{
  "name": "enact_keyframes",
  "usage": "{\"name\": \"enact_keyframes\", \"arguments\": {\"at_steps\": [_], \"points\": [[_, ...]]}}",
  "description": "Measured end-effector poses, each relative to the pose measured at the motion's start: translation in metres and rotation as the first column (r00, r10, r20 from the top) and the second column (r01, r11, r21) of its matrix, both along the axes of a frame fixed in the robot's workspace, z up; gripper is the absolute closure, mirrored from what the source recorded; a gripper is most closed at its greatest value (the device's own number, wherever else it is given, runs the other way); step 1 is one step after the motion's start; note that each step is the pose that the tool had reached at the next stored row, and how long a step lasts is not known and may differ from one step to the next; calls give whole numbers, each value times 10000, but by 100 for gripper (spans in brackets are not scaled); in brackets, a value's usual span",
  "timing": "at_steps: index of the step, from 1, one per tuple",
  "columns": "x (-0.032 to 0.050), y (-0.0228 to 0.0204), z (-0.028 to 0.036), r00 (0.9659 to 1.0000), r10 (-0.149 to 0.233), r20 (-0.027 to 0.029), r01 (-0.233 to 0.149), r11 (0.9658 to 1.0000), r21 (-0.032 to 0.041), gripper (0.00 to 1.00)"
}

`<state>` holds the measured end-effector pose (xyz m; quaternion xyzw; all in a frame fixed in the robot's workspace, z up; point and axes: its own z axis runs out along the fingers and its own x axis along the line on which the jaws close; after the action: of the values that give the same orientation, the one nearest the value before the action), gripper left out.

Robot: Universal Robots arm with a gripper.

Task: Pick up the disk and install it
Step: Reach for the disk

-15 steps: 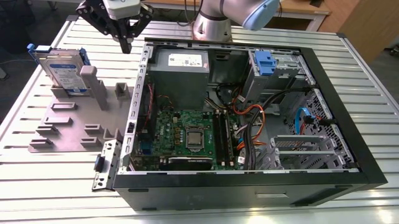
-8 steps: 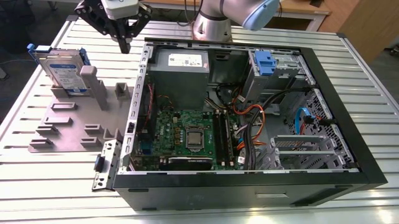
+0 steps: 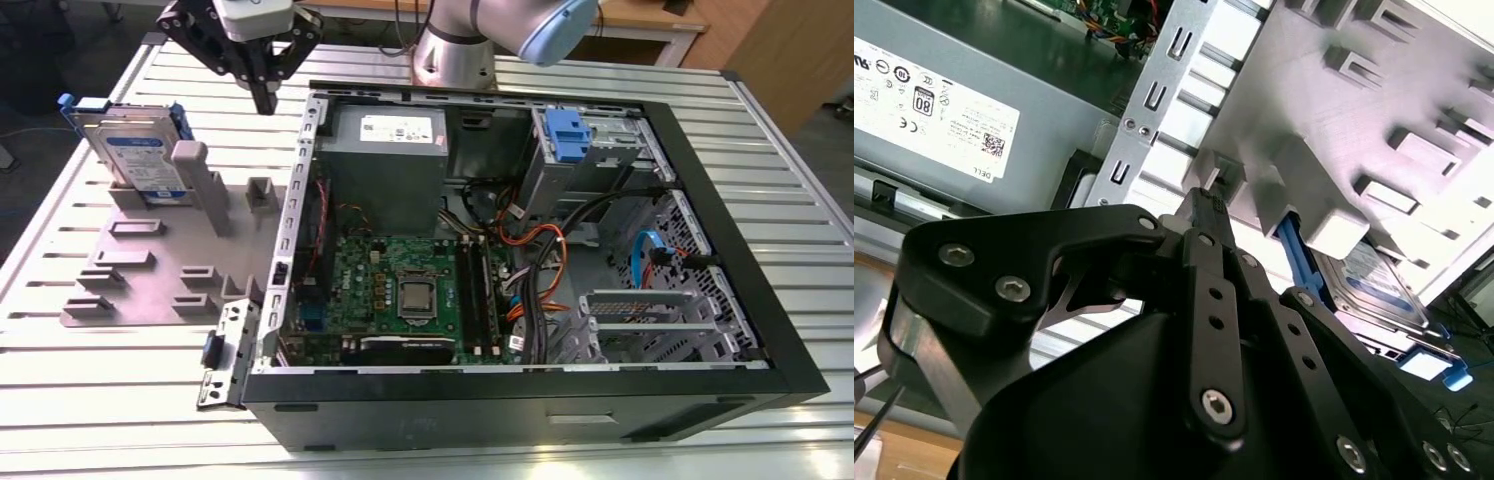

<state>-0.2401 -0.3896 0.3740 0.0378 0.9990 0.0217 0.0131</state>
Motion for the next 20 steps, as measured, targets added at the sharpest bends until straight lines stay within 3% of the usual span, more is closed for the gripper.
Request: {"name": "enact_keyframes", "arguments": {"at_steps": [20], "points": [[-35,7,0,10000,0,0,0,10000,0,89]]}}
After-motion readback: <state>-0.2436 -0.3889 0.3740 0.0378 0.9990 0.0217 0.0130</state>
